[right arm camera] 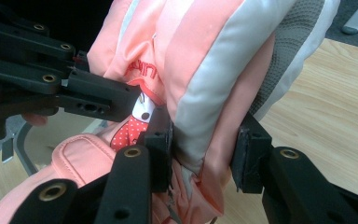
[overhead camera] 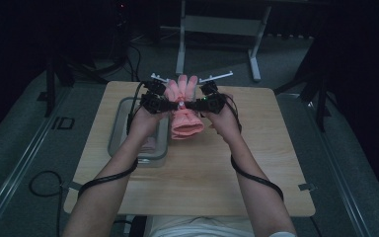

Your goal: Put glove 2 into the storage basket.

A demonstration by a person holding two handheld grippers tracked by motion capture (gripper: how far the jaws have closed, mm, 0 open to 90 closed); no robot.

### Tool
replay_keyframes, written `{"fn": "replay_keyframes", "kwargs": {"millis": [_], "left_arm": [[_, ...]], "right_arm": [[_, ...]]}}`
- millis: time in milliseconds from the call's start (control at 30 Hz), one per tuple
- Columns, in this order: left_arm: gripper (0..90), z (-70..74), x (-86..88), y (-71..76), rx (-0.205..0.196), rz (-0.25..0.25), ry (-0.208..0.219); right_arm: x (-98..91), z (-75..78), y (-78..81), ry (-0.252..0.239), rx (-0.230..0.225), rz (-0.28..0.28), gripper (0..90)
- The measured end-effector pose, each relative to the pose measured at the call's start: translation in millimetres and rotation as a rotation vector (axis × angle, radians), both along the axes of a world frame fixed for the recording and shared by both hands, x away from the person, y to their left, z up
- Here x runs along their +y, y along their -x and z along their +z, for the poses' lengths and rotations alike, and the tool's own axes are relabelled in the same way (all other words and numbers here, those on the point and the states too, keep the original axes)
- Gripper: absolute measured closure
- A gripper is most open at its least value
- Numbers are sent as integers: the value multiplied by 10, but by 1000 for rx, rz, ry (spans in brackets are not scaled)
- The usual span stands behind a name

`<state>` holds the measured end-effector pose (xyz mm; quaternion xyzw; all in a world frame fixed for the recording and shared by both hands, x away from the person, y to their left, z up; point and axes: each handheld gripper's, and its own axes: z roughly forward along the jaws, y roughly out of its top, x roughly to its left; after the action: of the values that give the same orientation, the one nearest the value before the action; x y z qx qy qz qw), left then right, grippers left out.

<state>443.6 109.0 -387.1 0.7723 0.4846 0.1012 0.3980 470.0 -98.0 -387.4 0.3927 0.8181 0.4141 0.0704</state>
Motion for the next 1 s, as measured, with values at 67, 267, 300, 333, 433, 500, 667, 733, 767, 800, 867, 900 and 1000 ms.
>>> {"fn": "replay_keyframes", "kwargs": {"millis": [67, 267, 300, 333, 433, 500, 667, 733, 767, 800, 867, 900, 1000], "left_arm": [[771, -1, 64, 9, 1, 10, -2], [772, -2, 280, 60, -1, 53, -6], [772, -2, 318, 69, 0, 59, -8], [771, -1, 355, 78, 0, 66, -7], [772, -1, 459, 107, 0, 90, -5], [772, -4, 525, 126, 3, 105, -5], [772, -6, 692, 172, 6, 137, -11], [772, -9, 757, 194, 6, 153, -12], [772, -10, 784, 202, 8, 157, -12], [772, -12, 824, 217, 8, 167, -10], [772, -12, 887, 236, 8, 182, -8], [771, -11, 919, 243, 8, 188, -8], [771, -8, 1004, 256, 7, 203, -13]], "right_arm": [[68, 0, -16, 1, 3, 10, 639], [304, 2, -46, 7, 8, 43, 639], [346, 2, -50, 8, 9, 50, 639], [387, 2, -54, 9, 8, 57, 639], [508, 6, -65, 12, 6, 76, 639], [585, 7, -76, 11, 12, 88, 639], [774, 6, -95, 24, 14, 121, 639], [846, 7, -95, 25, 15, 130, 639], [895, 7, -95, 29, 12, 139, 640], [926, 8, -94, 31, 11, 143, 639], [1013, 13, -97, 36, 12, 156, 639], [1050, 14, -99, 38, 11, 161, 639], [1145, 16, -101, 37, 10, 170, 639]]}}
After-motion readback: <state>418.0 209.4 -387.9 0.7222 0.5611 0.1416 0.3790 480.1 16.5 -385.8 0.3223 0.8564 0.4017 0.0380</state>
